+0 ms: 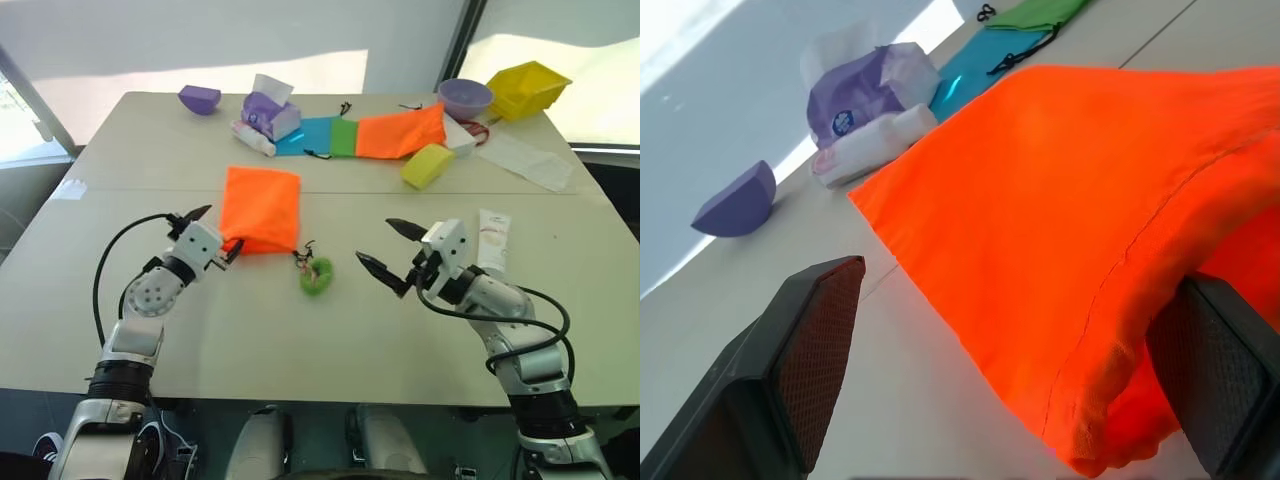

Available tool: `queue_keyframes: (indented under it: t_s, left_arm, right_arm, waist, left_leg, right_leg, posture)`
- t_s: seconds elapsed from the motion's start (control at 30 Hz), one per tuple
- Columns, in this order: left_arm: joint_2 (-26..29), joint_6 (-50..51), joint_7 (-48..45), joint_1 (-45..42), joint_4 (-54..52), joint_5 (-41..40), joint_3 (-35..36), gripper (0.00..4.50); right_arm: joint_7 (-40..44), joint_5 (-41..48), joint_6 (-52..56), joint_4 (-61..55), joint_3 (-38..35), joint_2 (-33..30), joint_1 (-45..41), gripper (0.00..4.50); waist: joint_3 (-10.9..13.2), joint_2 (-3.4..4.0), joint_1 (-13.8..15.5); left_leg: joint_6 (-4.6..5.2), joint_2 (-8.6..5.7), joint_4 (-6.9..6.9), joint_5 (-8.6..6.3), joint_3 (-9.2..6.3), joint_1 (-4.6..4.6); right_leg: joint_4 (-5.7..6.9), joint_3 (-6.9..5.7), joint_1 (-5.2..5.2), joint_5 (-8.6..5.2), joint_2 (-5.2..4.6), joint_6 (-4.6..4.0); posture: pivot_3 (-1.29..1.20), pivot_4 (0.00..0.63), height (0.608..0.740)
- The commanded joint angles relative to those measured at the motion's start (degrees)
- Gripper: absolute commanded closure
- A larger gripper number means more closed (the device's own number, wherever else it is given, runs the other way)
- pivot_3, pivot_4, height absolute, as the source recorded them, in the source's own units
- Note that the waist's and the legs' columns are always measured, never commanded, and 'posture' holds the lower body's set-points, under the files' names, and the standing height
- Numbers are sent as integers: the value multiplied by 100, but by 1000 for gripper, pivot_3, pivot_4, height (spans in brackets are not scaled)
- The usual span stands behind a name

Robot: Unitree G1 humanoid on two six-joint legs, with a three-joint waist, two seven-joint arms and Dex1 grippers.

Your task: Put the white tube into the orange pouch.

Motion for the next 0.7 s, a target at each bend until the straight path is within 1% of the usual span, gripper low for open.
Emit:
queue_keyframes:
  t_s: [0.03, 0.17, 0.23, 0.27, 0.33, 0.47, 0.6, 0.7]
  left_arm:
    - [-62, 251, -55, 70, -205, -86, -52, 1281]
    - [-97, 398, -124, 51, -282, -63, -131, 3414]
    - [-89, 430, -158, 49, -326, -106, -118, 4397]
    - [-84, 447, -165, 51, -345, -116, -113, 4479]
    - [-73, 501, -215, 76, -391, -174, -101, 4479]
    - [-21, 783, -632, 266, -713, -481, -114, 4479]
    - [128, 1170, -1066, 612, -1395, -701, -159, 4479]
    - [218, 1439, -1147, 943, -2047, -769, -125, 4479]
  right_arm:
    - [-32, -28, -122, -115, -77, 29, -50, 16]
    - [-46, -74, -158, -63, -55, 46, -109, 16]
    - [-51, -105, -180, -48, -44, 62, -104, 16]
    - [-58, -112, -188, -45, -48, 74, -100, 16]
    - [-57, -132, -210, -50, -40, 95, -60, 16]
    - [-16, -170, -266, -21, -50, 77, 8, 16]
    - [73, -250, -355, 89, -158, -108, 29, 16]
    - [133, -217, -377, 206, -338, -282, 26, 16]
  waist:
    - [1, -2, 0]
    - [1, -2, 4]
    - [1, -3, 5]
    - [1, -3, 6]
    - [1, -3, 6]
    - [2, -3, 3]
    - [4, 0, -12]
    - [8, 2, -7]
  left_leg:
    - [0, 0, -1, 0, 0, 0]
    - [0, 0, -2, 0, 0, 5]
    - [0, 0, -2, 0, 0, 10]
    - [0, 0, -2, 0, 0, 10]
    - [0, 0, -2, 0, 0, 8]
    - [0, 0, -2, 0, 0, 6]
    - [0, 1, -2, 0, 0, 6]
    - [0, 2, -2, 0, 0, 6]
  right_leg:
    - [0, 0, -1, 0, 1, 0]
    - [7, -2, 1, 0, 1, 0]
    - [7, -1, 6, 0, 1, 0]
    - [7, -1, 6, 0, 1, 0]
    - [7, -1, 4, 0, 1, 0]
    - [5, -1, 3, 0, 1, 0]
    - [2, -1, 3, 0, 0, -1]
    - [2, 0, 3, -1, -1, -2]
  posture:
    - [0, 150, 740]
    - [0, 150, 740]
    - [0, 150, 740]
    - [0, 150, 740]
    - [0, 150, 740]
    - [0, 150, 740]
    - [0, 150, 740]
    - [0, 150, 740]
